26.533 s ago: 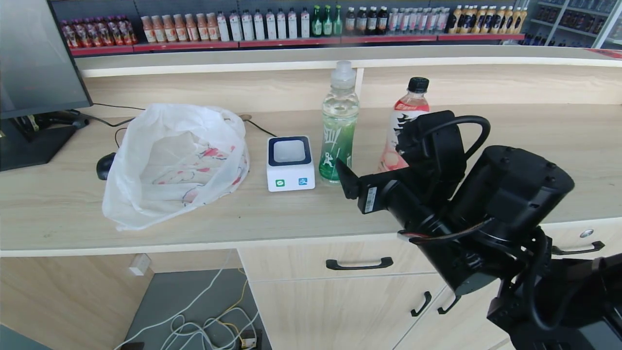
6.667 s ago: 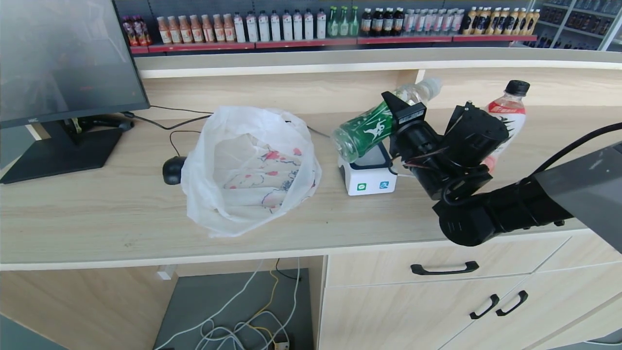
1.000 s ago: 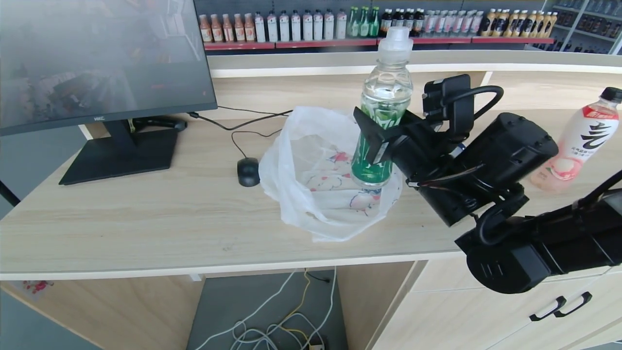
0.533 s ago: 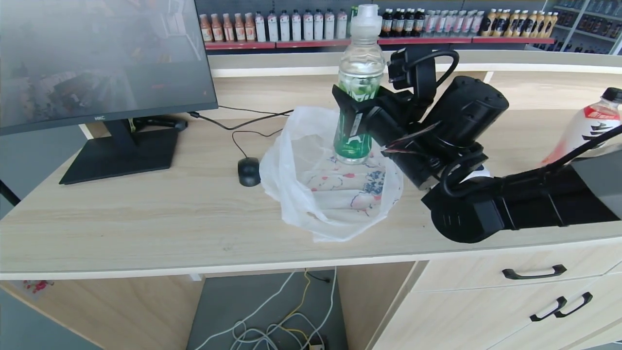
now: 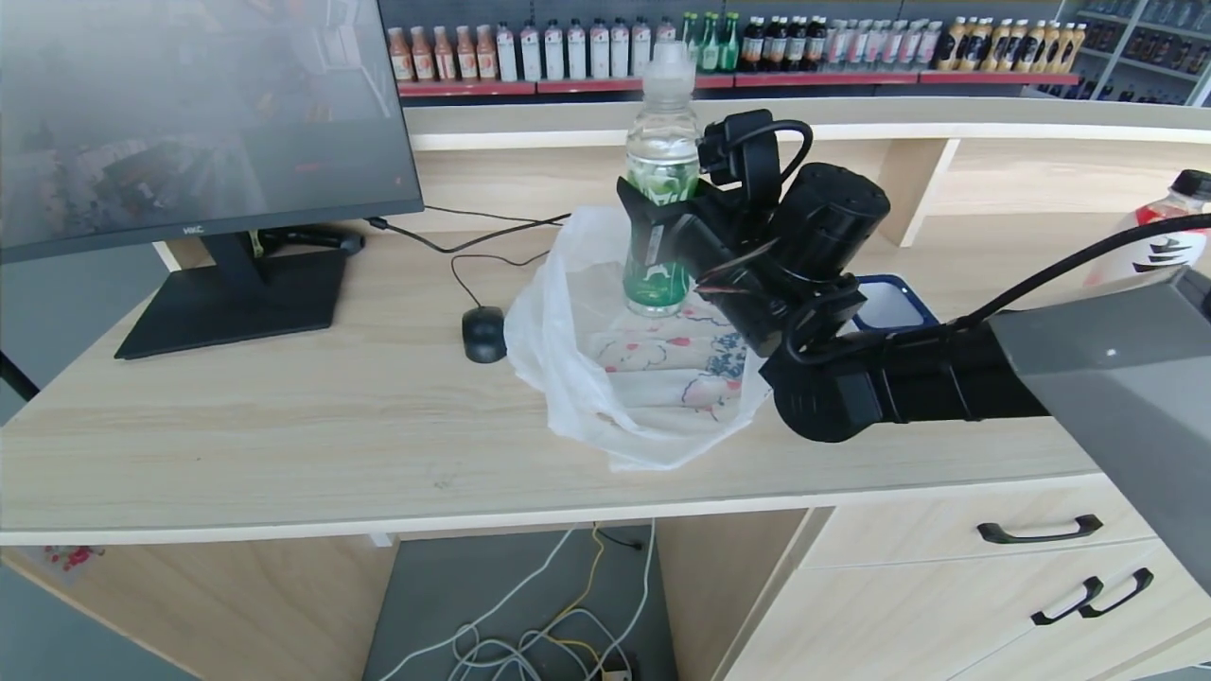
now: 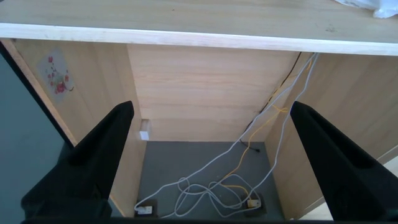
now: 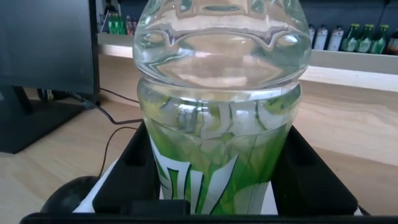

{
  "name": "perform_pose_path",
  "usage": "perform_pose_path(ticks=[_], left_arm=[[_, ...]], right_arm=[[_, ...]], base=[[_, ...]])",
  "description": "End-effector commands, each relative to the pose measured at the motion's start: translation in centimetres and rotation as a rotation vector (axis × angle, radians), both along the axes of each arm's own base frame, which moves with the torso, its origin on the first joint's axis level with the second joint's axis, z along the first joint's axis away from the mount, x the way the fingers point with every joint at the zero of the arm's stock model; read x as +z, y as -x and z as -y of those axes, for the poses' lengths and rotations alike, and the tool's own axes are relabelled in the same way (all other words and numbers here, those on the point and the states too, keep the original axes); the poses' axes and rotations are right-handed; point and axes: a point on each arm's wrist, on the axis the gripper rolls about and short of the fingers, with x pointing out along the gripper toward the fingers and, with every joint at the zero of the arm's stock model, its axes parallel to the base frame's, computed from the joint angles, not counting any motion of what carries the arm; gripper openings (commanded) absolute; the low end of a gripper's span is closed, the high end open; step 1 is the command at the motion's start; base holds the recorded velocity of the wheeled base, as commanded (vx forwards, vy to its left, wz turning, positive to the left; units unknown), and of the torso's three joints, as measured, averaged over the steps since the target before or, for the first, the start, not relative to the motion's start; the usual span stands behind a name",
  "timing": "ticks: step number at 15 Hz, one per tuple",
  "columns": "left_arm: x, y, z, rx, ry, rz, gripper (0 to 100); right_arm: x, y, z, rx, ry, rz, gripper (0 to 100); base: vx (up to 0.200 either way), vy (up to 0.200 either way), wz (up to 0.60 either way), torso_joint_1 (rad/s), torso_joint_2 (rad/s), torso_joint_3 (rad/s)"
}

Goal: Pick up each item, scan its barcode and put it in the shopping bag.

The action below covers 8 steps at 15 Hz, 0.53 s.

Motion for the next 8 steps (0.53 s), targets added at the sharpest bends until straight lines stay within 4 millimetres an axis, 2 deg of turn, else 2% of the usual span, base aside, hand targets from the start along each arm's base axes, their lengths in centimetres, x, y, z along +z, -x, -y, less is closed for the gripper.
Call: perform_pose_path(ticks=[1,8], left_arm=[[0.0,0.0,0.0,-0.001,0.000,0.001,100],[0.0,0.0,0.0,0.001,0.000,0.001,100]], right_arm=[[-1.0,-0.7,-0.6,0.002,0.007,-0.007,0],[-2.0,-1.7,-1.3,0.004,0.006,-0.008,0]], base=[[0.000,0.000,0.00,0.000,0.00,0.000],[0.000,0.000,0.00,0.000,0.00,0.000]])
